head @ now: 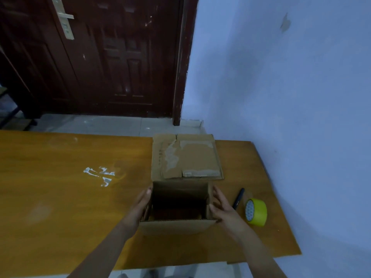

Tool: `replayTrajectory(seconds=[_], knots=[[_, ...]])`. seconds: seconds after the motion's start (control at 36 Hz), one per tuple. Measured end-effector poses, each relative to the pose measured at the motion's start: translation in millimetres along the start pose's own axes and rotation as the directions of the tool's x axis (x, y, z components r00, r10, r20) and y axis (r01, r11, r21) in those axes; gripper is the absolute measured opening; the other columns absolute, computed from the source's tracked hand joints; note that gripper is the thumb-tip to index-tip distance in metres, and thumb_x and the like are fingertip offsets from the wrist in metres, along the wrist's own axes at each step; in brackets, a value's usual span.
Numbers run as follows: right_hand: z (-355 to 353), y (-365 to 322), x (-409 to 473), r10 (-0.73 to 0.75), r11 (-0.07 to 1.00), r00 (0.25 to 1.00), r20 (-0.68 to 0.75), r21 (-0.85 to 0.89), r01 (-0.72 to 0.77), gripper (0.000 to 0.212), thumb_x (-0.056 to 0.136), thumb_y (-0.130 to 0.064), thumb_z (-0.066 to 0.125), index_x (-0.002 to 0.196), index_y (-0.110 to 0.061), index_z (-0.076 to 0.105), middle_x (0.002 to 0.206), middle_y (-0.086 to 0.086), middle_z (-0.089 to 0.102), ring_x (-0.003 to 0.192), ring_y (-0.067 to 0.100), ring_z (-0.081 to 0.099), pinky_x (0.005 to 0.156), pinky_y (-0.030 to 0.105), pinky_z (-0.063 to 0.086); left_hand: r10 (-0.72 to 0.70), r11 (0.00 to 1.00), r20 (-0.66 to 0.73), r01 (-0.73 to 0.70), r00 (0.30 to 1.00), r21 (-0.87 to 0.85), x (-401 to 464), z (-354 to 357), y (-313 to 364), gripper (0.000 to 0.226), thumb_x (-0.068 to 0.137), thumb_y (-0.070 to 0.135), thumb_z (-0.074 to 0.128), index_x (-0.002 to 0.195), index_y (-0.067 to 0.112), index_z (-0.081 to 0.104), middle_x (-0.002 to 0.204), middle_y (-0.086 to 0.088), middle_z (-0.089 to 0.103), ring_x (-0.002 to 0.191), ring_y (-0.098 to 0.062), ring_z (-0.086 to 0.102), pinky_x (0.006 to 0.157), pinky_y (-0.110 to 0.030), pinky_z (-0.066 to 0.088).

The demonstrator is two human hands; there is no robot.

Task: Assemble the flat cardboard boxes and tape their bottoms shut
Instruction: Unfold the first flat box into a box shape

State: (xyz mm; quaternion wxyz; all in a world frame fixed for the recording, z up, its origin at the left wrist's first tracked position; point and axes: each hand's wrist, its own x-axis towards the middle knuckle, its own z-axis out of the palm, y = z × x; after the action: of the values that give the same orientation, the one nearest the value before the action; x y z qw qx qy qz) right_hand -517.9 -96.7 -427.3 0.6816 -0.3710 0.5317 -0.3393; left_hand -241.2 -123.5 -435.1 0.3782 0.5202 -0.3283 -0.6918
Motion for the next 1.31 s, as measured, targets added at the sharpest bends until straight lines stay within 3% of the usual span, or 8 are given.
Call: replayTrajectory(seconds=[0.14,0.28,0.53,0.64,0.78,0.92,1.14,1.31], knots=[[16,-4,4,0.001,0.993,1.000,0.004,-0.120,0.000,0.114,0.048,-0.058,0.086,0.139,-0.044,0.019,0.136,-0.018,0.035,0.123,0.008,0.039,0.082,0.021,0.048,0.067,0.991,-0.056,-0.060,0.996,0.119,-6,5,-4,0.107,0.033,0.081,0.072,0.125,0.037,0.041,0.118,0.013,0.052,0.102,-0.007,0.054,0.075,-0.026,0.049],[21,-9,13,0.064,0.988,0.993,-0.094,-0.135,-0.076,0.084,0.083,-0.019,0.070,0.148,-0.032,0.019,0.140,-0.005,0.034,0.118,0.017,0.043,0.078,0.025,0.048,0.122,0.982,-0.219,-0.087,0.968,0.165,5,0,-6,0.045,0.082,0.018,0.072,0.121,0.023,0.050,0.121,-0.005,0.057,0.110,-0.025,0.056,0.089,-0.045,0.050],[26,-21,30,0.093,0.875,0.984,-0.153,-0.460,-0.154,0.099,0.078,-0.022,0.077,0.151,-0.017,0.011,0.150,0.010,0.022,0.136,0.028,0.030,0.107,0.037,0.037,0.123,0.983,-0.171,-0.097,0.977,0.154,5,-2,3,0.028,0.086,0.006,0.066,0.111,0.015,0.057,0.107,-0.008,0.063,0.096,-0.024,0.061,0.062,-0.023,0.053],[27,-30,24,0.123,0.884,0.987,-0.101,-0.441,-0.155,0.081,0.088,-0.036,0.065,0.151,-0.025,0.015,0.152,0.002,0.024,0.139,0.026,0.027,0.104,0.034,0.031,0.101,0.994,-0.095,-0.097,0.990,0.046,-5,-9,10,0.033,0.092,0.030,0.057,0.125,0.031,0.053,0.123,0.004,0.054,0.103,-0.010,0.055,0.077,-0.027,0.049],[31,-33,6,-0.088,0.961,0.994,-0.063,-0.268,0.068,0.061,0.077,-0.074,0.051,0.133,-0.058,0.032,0.152,-0.021,0.019,0.143,0.013,0.018,0.113,0.041,0.025,0.239,0.963,0.018,-0.240,0.971,0.125,-13,-26,7,0.093,0.056,0.085,0.059,0.136,0.043,0.041,0.142,0.020,0.038,0.130,-0.005,0.037,0.106,-0.032,0.033],[42,-23,13,-0.180,0.830,0.977,0.113,-0.516,0.212,0.087,0.053,-0.084,0.061,0.128,-0.067,0.020,0.139,-0.033,0.005,0.134,0.003,0.010,0.112,0.040,0.024,0.292,0.933,0.145,-0.315,0.946,0.175,-22,-32,-5,0.096,0.055,0.078,0.067,0.136,0.039,0.036,0.135,0.025,0.043,0.123,0.009,0.042,0.093,-0.017,0.043],[51,-2,40,-0.515,0.434,0.853,-0.086,-0.884,0.173,0.077,0.063,-0.094,0.032,0.112,-0.039,0.057,0.117,-0.018,0.040,0.114,0.016,0.035,0.098,0.035,0.032,0.390,0.837,0.022,-0.365,0.920,0.408,-16,-36,-18,0.062,0.061,0.073,0.067,0.117,0.049,0.055,0.122,0.029,0.051,0.114,0.011,0.046,0.089,-0.016,0.044],[51,8,42,-0.548,0.496,0.831,-0.099,-0.838,0.227,0.075,0.068,-0.088,0.036,0.108,-0.031,0.065,0.125,-0.020,0.040,0.113,0.004,0.024,0.097,0.026,0.028,0.449,0.826,-0.072,-0.382,0.891,0.415,-9,-33,-26,0.042,0.073,0.070,0.055,0.106,0.045,0.063,0.116,0.033,0.056,0.116,0.013,0.046,0.090,-0.013,0.041]])
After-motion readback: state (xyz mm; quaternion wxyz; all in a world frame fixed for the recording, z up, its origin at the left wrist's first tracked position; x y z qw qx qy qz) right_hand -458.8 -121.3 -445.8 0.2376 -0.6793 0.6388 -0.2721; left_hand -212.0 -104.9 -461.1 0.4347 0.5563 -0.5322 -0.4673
